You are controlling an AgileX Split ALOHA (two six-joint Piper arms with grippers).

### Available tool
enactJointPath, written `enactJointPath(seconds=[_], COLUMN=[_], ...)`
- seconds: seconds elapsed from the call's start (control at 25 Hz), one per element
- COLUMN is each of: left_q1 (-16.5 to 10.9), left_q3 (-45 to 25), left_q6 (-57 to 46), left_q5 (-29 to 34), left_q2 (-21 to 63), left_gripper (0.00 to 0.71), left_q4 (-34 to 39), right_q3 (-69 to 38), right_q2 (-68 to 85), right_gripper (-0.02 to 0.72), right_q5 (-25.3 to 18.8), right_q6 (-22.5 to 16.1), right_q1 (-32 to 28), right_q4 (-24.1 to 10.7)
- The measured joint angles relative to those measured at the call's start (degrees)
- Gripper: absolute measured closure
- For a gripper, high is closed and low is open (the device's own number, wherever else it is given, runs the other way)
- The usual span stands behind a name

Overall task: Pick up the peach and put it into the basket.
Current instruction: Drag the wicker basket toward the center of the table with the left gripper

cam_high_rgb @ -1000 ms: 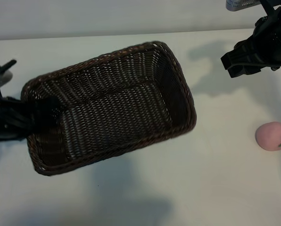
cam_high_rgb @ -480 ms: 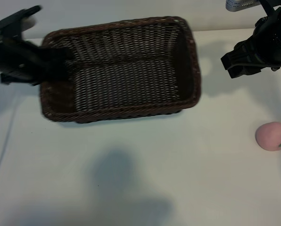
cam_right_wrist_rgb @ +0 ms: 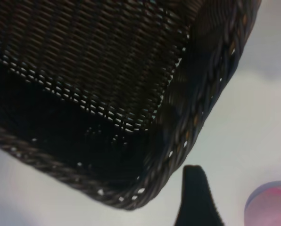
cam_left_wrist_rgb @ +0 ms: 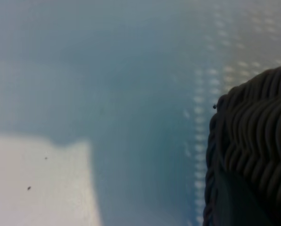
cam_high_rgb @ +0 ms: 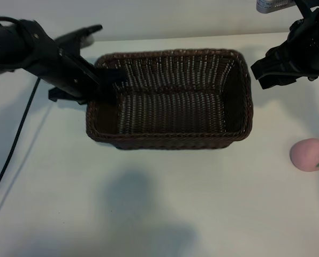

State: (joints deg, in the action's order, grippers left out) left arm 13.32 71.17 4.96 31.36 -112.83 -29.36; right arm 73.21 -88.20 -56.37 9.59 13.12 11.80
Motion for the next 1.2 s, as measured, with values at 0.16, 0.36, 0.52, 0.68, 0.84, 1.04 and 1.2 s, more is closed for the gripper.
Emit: enactJointPath(seconds=[0.16, 0.36, 0.52, 0.68, 0.84, 1.04, 1.2], left_q1=[0.2, 0.3, 0.4, 0.4, 0.4, 0.4, 0.4], left_q3=[0.2, 0.4, 1.3, 2.8, 3.1, 3.1, 3.1], left_q6=[-0.2, -0.2, -0.2, -0.2, -0.9, -5.0, -8.0], left_q5=[-0.3, -0.3, 0.4, 2.5, 3.5, 6.5, 6.9], left_q2=[-2.8, -3.0, -3.2, -3.2, -2.7, 1.3, 6.2], left_gripper=[0.55, 0.55, 0.523, 0.272, 0.031, 0.019, 0.027], left_q4=[-0.1, -0.9, -1.4, -2.4, -1.5, 5.5, 10.7], right_q3=[0.0, 0.0, 0.0, 0.0, 0.0, 0.0, 0.0], right_q2=[0.0, 0.0, 0.0, 0.0, 0.0, 0.0, 0.0], right_gripper=[0.246, 0.246, 0.246, 0.246, 0.246, 0.246, 0.246], right_q5=[0.0, -0.1, -0.1, -0.1, -0.1, -0.1, -0.1], right_q6=[0.0, 0.0, 0.0, 0.0, 0.0, 0.0, 0.0], right_q1=[0.0, 0.0, 0.0, 0.0, 0.0, 0.0, 0.0], right_q4=[0.0, 0.0, 0.1, 0.1, 0.1, 0.1, 0.1])
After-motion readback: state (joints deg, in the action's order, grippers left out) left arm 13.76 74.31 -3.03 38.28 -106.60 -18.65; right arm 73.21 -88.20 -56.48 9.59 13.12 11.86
